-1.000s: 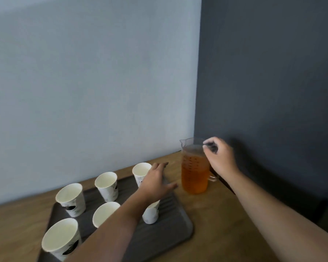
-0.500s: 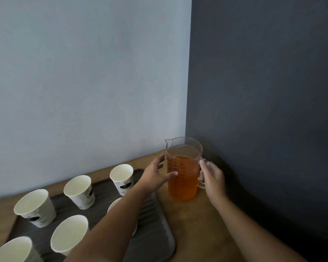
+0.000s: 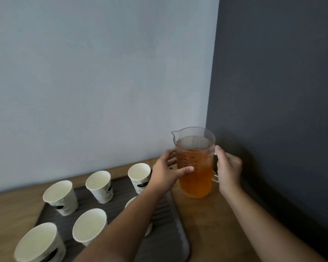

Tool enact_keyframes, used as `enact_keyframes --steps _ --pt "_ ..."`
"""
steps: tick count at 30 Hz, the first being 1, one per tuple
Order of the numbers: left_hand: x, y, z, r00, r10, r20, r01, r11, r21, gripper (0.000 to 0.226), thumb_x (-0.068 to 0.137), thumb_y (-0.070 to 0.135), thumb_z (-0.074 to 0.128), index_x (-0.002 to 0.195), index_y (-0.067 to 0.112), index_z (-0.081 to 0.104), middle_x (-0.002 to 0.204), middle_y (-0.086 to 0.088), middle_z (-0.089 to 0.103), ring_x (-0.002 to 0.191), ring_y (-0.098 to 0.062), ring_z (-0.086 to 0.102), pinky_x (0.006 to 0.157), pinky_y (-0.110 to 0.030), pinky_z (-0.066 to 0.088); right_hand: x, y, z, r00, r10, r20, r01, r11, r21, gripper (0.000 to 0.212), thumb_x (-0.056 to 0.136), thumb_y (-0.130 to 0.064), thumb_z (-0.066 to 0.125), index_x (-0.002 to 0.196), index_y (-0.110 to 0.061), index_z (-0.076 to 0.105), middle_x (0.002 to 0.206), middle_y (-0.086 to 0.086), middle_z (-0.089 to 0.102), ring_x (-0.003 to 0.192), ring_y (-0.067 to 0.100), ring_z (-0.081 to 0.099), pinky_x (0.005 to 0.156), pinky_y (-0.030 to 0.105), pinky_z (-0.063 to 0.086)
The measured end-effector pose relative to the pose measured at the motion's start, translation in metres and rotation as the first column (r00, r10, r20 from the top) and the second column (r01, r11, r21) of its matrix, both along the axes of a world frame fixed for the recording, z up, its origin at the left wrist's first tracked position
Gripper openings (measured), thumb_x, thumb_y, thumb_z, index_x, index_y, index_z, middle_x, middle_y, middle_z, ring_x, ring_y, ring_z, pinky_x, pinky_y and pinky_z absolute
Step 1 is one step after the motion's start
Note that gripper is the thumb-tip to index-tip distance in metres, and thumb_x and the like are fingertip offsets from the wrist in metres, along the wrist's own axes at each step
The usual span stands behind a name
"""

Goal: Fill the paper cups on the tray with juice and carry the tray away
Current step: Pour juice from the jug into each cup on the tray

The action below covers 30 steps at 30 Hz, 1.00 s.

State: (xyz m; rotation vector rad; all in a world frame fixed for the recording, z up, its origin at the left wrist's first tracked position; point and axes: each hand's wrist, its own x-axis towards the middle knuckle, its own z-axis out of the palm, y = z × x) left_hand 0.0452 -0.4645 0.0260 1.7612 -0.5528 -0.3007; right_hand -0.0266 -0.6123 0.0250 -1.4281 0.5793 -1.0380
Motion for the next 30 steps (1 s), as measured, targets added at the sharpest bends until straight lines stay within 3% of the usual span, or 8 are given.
enact_keyframes --steps 4,11,16,21,26,30 --pt "-0.006 0.025 0.026 0.996 0.075 0.051 -0.072 0.996 -0.052 0.08 0.058 0.039 0.088 0.127 0.024 0.05 0.126 0.003 0.062 0.114 -0.017 0.06 0.092 -0.041 0.055 0.002 0.021 0.039 0.997 0.077 0.009 -0.076 0.997 -0.011 0.047 0.092 -0.027 0.056 0.05 -0.012 0.041 0.034 -0.009 0.041 0.032 0.001 0.04 0.038 0.014 0.031" --pt "-0.008 0.09 0.066 0.964 0.217 0.151 -0.203 0.973 -0.107 0.076 0.065 0.036 0.085 0.129 0.022 0.048 0.124 0.005 0.061 0.107 -0.012 0.061 0.079 -0.019 0.052 0.023 0.072 0.096 0.975 0.209 -0.069 -0.214 0.974 -0.077 0.046 0.088 -0.04 0.058 0.052 -0.017 0.041 0.049 -0.003 0.04 0.043 0.009 0.04 0.049 0.026 0.034" --pt "0.004 0.148 0.078 0.958 0.247 0.147 -0.233 0.967 -0.104 0.069 0.07 0.035 0.082 0.13 0.022 0.05 0.127 0.004 0.062 0.109 -0.014 0.063 0.092 -0.037 0.055 0.051 0.111 0.118 0.947 0.303 -0.105 -0.314 0.943 -0.108 0.043 0.079 -0.046 0.06 0.057 -0.015 0.041 0.058 0.008 0.031 0.05 0.016 0.029 0.053 0.031 0.029" --pt "0.02 0.21 0.076 0.955 0.254 0.152 -0.257 0.966 -0.001 0.072 0.073 0.036 0.08 0.135 0.023 0.046 0.129 0.005 0.057 0.112 -0.01 0.06 0.093 -0.031 0.052 0.078 0.143 0.131 0.893 0.426 -0.142 -0.444 0.887 -0.13 0.041 0.074 -0.043 0.063 0.052 -0.021 0.036 0.055 0.004 0.027 0.047 0.016 0.022 0.049 0.03 0.022" --pt "0.047 0.274 0.045 0.851 0.475 0.224 -0.508 0.853 0.122 0.079 0.07 0.034 0.083 0.136 0.021 0.044 0.138 0.004 0.048 0.125 -0.01 0.046 0.102 -0.028 0.039 0.104 0.162 0.136 0.846 0.492 -0.204 -0.527 0.829 -0.185 0.044 0.072 -0.04 0.063 0.05 -0.021 0.031 0.044 -0.001 0.024 0.042 0.016 0.016 0.05 0.029 0.019" --pt "0.067 0.306 0.014 0.861 0.471 0.195 -0.509 0.795 0.33 0.09 0.07 0.032 0.083 0.143 0.016 0.033 0.146 -0.004 0.038 0.135 -0.017 0.037 0.111 -0.03 0.032 0.123 0.167 0.131 0.802 0.543 -0.249 -0.59 0.784 -0.192 0.047 0.08 -0.032 0.062 0.049 -0.02 0.029 0.034 -0.009 0.022 0.034 0.012 0.014 0.046 0.026 0.017"
